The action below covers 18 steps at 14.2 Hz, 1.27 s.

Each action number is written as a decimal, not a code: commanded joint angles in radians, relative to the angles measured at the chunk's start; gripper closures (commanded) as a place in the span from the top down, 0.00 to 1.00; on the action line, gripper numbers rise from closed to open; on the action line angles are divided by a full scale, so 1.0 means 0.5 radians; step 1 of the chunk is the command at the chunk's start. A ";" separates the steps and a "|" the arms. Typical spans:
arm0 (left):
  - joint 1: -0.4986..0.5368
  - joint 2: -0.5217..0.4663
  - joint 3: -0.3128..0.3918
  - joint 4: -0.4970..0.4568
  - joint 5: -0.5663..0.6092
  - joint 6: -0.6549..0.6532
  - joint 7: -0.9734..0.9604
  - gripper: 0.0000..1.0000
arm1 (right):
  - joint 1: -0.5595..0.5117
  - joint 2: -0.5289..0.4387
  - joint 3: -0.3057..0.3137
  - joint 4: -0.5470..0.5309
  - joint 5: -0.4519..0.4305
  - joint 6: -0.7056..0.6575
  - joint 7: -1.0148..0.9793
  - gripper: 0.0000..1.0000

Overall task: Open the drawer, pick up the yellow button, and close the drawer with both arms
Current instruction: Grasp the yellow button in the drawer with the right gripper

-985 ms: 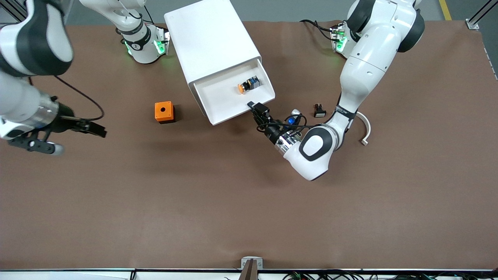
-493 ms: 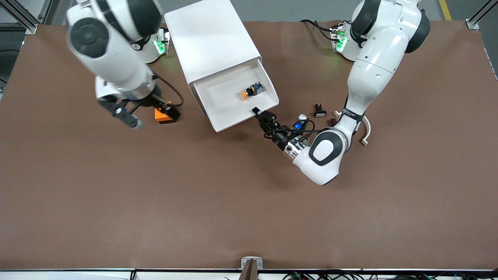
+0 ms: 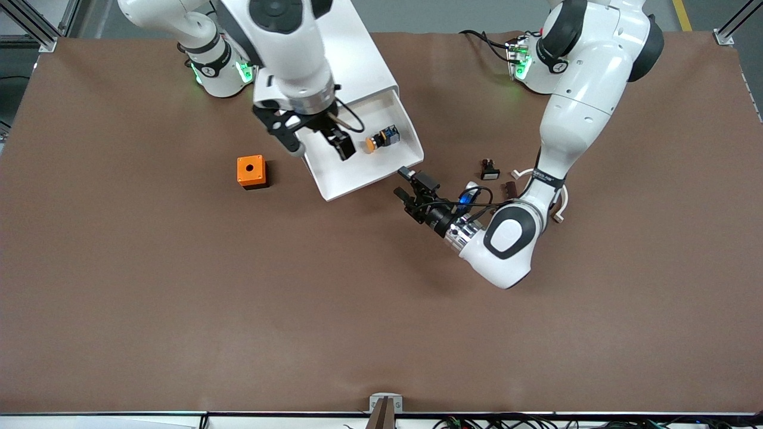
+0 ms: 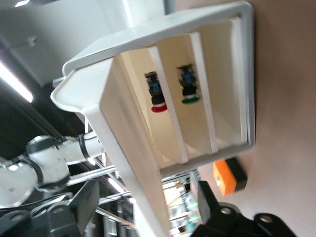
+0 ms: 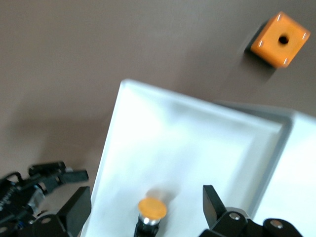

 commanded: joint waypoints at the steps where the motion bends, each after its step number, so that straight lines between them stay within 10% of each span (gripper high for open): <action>1: 0.054 -0.003 -0.012 0.114 0.007 -0.003 0.377 0.92 | 0.152 0.135 -0.028 0.031 -0.082 0.099 0.267 1.00; 12: -0.035 -0.214 0.261 0.295 0.460 0.236 1.921 0.99 | 0.376 0.433 -0.028 0.169 -0.107 0.166 0.673 0.96; 18: -0.041 -0.435 0.252 0.289 0.957 0.534 2.314 0.99 | 0.370 0.442 -0.025 0.212 -0.083 0.166 0.636 0.09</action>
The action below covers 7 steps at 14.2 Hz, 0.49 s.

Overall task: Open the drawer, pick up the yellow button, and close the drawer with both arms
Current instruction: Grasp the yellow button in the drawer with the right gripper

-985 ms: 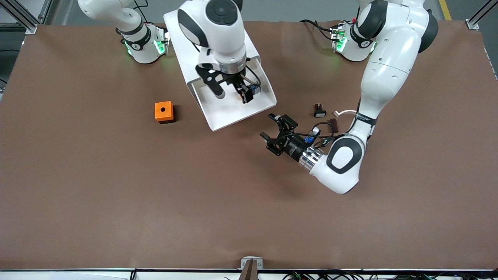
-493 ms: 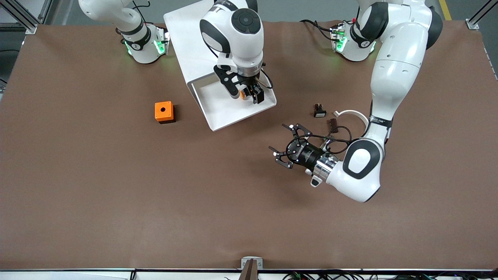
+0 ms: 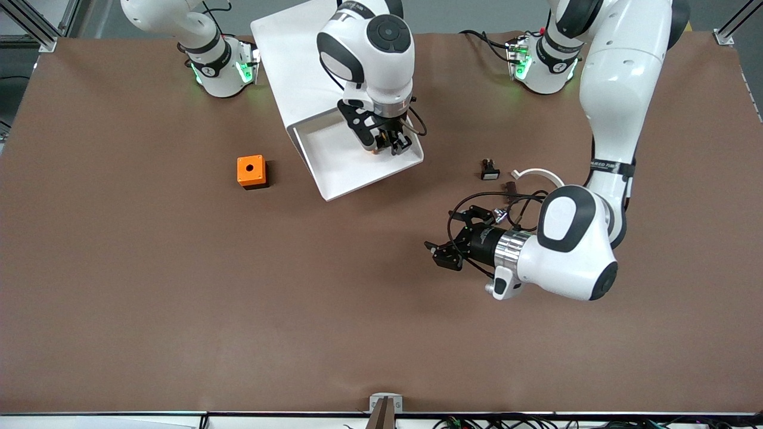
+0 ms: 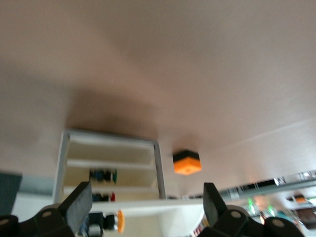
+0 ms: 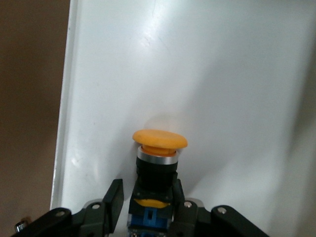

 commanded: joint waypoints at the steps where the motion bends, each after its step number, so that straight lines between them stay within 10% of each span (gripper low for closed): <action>1: -0.027 -0.132 0.028 -0.045 0.204 0.091 0.130 0.99 | 0.020 0.028 -0.013 0.081 0.011 -0.031 0.018 0.03; 7: -0.204 -0.200 0.025 -0.058 0.759 0.278 0.136 0.99 | -0.181 -0.015 -0.016 0.225 0.128 -0.208 -0.431 0.00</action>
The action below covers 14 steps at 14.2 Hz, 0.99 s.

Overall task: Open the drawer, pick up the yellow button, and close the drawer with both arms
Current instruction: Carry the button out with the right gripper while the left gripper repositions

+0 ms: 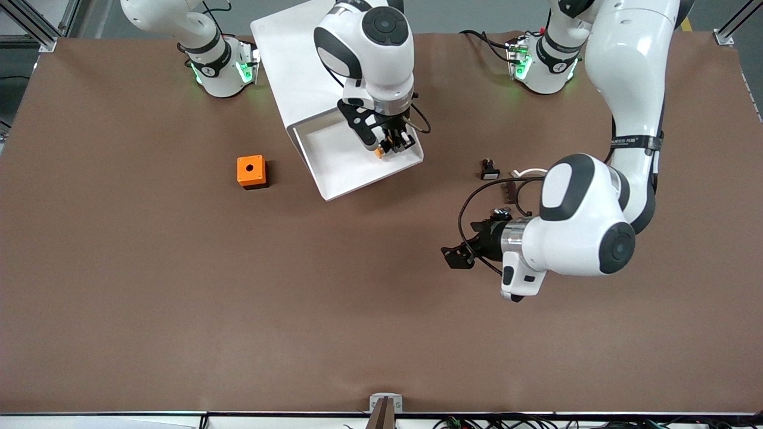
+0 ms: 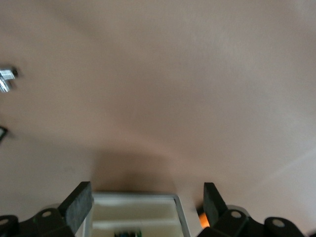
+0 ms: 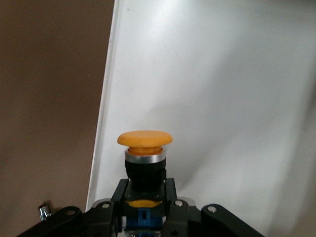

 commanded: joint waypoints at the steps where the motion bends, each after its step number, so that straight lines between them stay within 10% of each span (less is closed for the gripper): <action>1: -0.133 -0.044 0.026 -0.065 0.246 0.138 0.023 0.99 | -0.192 -0.034 0.002 0.116 0.063 -0.229 -0.388 0.00; 8: -0.412 0.005 0.029 -0.077 0.615 0.243 -0.166 0.99 | -0.973 -0.144 -0.007 0.039 0.039 -0.481 -1.857 0.00; 14: -0.682 0.027 0.026 -0.089 0.787 0.286 -0.363 0.99 | -1.532 -0.141 -0.007 -0.304 -0.154 -0.105 -2.741 0.00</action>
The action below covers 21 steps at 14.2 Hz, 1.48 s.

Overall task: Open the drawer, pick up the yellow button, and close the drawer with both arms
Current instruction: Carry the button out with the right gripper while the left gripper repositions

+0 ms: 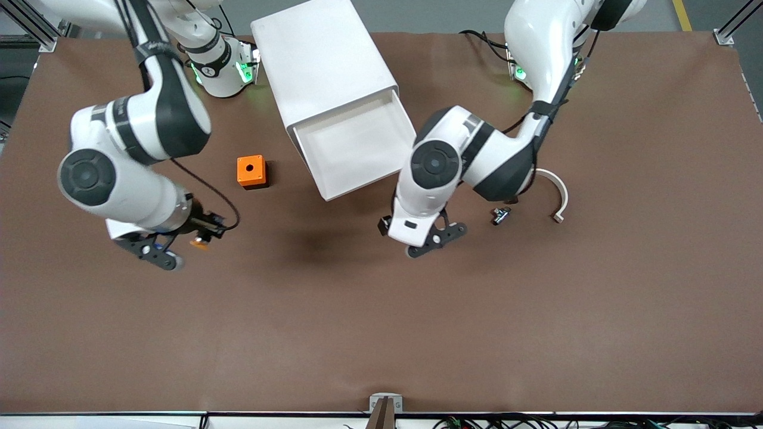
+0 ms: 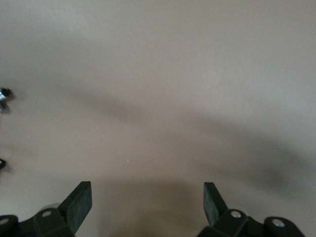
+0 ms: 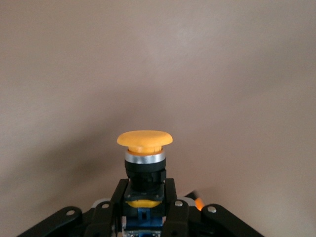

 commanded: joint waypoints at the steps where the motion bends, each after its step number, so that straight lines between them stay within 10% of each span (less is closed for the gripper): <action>1: -0.090 0.002 0.021 -0.011 0.047 0.027 -0.078 0.99 | -0.265 -0.041 0.050 -0.265 -0.054 0.286 -0.413 0.00; 12: -0.373 -0.019 0.012 -0.014 0.010 0.003 -0.293 0.99 | -0.753 0.468 0.050 -0.429 -0.050 1.278 -1.326 0.01; 18: -0.468 -0.010 -0.003 -0.027 -0.115 -0.028 -0.416 0.99 | -0.784 0.655 0.050 -0.334 -0.029 1.327 -1.329 0.01; 21: -0.483 -0.001 -0.003 -0.027 -0.217 -0.068 -0.434 0.99 | -0.778 0.677 0.050 -0.330 -0.044 1.327 -1.329 0.24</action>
